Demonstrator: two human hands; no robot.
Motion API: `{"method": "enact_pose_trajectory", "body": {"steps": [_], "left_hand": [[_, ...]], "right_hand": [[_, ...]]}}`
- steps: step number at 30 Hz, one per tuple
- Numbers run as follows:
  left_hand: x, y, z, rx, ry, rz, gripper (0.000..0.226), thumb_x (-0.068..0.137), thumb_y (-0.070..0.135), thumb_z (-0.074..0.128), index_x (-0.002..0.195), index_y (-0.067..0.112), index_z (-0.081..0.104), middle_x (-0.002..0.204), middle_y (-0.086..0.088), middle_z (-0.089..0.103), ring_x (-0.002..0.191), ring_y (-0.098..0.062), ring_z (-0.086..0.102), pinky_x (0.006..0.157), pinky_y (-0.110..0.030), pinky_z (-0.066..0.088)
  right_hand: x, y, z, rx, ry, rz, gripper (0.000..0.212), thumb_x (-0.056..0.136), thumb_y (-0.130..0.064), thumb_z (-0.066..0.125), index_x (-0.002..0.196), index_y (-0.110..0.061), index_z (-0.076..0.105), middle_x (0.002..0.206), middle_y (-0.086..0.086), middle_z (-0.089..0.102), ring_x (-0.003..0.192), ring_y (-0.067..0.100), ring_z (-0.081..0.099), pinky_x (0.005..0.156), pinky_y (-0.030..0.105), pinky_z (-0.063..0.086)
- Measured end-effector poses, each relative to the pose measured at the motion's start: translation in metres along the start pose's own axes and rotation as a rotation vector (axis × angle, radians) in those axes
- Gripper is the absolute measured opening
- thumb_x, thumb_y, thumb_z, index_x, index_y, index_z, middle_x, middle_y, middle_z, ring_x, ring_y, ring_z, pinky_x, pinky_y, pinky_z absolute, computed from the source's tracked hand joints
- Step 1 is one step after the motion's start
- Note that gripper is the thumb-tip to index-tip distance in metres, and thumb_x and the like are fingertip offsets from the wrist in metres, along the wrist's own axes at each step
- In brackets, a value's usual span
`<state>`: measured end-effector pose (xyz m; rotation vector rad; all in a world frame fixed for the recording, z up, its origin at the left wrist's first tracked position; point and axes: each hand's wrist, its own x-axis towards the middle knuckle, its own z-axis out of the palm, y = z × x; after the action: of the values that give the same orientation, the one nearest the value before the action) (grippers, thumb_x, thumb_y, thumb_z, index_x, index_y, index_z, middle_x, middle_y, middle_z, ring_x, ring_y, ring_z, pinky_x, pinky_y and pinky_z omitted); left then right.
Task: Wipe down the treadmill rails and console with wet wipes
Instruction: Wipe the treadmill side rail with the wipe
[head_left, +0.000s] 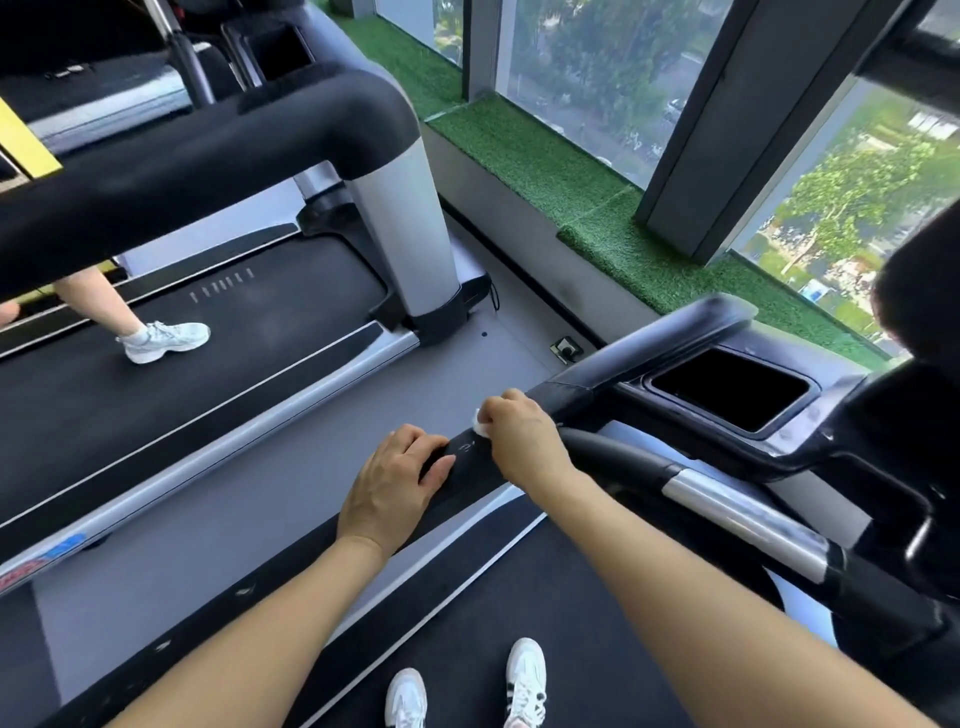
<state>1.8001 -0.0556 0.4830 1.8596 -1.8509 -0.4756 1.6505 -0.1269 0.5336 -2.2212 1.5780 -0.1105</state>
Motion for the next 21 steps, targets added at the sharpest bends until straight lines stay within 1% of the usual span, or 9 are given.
{"method": "enact_pose_trajectory", "body": {"steps": [2,5,7,8,10,13,15,18,21], "left_hand": [[0.0,0.0,0.0,0.002,0.002,0.001,0.027,0.094,0.035,0.053,0.11,0.017,0.064,0.098,0.004,0.053,0.091,-0.016,0.053,0.075,-0.03,0.046],[-0.001,0.0,0.0,-0.005,0.005,-0.002,0.029,0.094,0.037,0.052,0.11,0.017,0.064,0.098,0.006,0.052,0.09,-0.015,0.053,0.075,-0.027,0.046],[-0.001,-0.001,0.0,-0.007,0.004,-0.004,0.03,0.094,0.039,0.051,0.11,0.018,0.064,0.098,0.006,0.052,0.089,-0.015,0.053,0.075,-0.027,0.047],[-0.001,-0.001,0.0,-0.006,0.004,-0.003,0.03,0.093,0.039,0.051,0.11,0.018,0.064,0.098,0.005,0.053,0.089,-0.015,0.053,0.074,-0.027,0.048],[-0.001,-0.002,0.001,-0.004,0.007,0.0,0.029,0.093,0.038,0.052,0.11,0.017,0.064,0.098,0.005,0.054,0.088,-0.015,0.054,0.073,-0.029,0.05],[0.0,-0.001,0.002,-0.006,0.016,-0.005,0.026,0.093,0.035,0.055,0.11,0.018,0.064,0.098,0.004,0.054,0.09,-0.016,0.054,0.073,-0.029,0.047],[0.0,-0.001,0.002,-0.004,0.012,-0.009,0.026,0.093,0.036,0.054,0.11,0.018,0.064,0.098,0.005,0.054,0.091,-0.016,0.054,0.074,-0.029,0.046],[-0.001,0.0,0.001,0.001,0.019,-0.005,0.028,0.093,0.038,0.052,0.109,0.018,0.064,0.097,0.005,0.054,0.09,-0.015,0.053,0.073,-0.028,0.047],[-0.002,0.0,0.001,-0.006,0.016,-0.009,0.031,0.093,0.041,0.05,0.108,0.019,0.065,0.097,0.006,0.053,0.09,-0.014,0.053,0.073,-0.028,0.049]], "right_hand": [[0.007,0.017,-0.009,0.0,0.008,0.02,0.021,0.093,-0.001,0.044,0.107,-0.003,0.06,0.109,0.014,0.05,0.101,0.033,0.051,0.081,0.033,0.038],[0.022,0.053,-0.027,-0.04,0.093,0.148,0.022,0.094,-0.002,0.043,0.108,-0.001,0.059,0.111,0.017,0.05,0.104,0.036,0.051,0.086,0.038,0.04],[0.027,0.059,-0.032,-0.043,0.161,0.216,0.021,0.095,-0.006,0.043,0.108,0.0,0.058,0.111,0.019,0.05,0.105,0.037,0.051,0.087,0.041,0.04],[0.026,0.055,-0.031,-0.046,0.179,0.235,0.021,0.095,-0.004,0.042,0.109,0.001,0.057,0.113,0.019,0.05,0.105,0.037,0.051,0.087,0.041,0.04],[0.018,0.037,-0.021,-0.049,0.17,0.22,0.025,0.094,0.002,0.038,0.112,0.0,0.055,0.116,0.019,0.049,0.106,0.036,0.048,0.088,0.04,0.039],[-0.004,0.003,-0.001,-0.006,0.084,0.069,0.026,0.095,-0.003,0.039,0.117,-0.003,0.053,0.12,0.016,0.049,0.109,0.032,0.046,0.091,0.036,0.037],[-0.009,-0.005,0.002,0.013,0.025,0.002,0.025,0.094,0.0,0.042,0.116,-0.004,0.054,0.119,0.014,0.05,0.107,0.031,0.048,0.088,0.033,0.038],[0.004,0.018,-0.01,0.009,-0.008,0.015,0.025,0.092,0.0,0.046,0.113,-0.004,0.058,0.115,0.014,0.05,0.107,0.032,0.05,0.086,0.033,0.038],[0.019,0.052,-0.025,-0.008,0.064,0.146,0.024,0.092,0.0,0.044,0.112,-0.002,0.058,0.114,0.016,0.049,0.108,0.034,0.049,0.087,0.036,0.038]]}}
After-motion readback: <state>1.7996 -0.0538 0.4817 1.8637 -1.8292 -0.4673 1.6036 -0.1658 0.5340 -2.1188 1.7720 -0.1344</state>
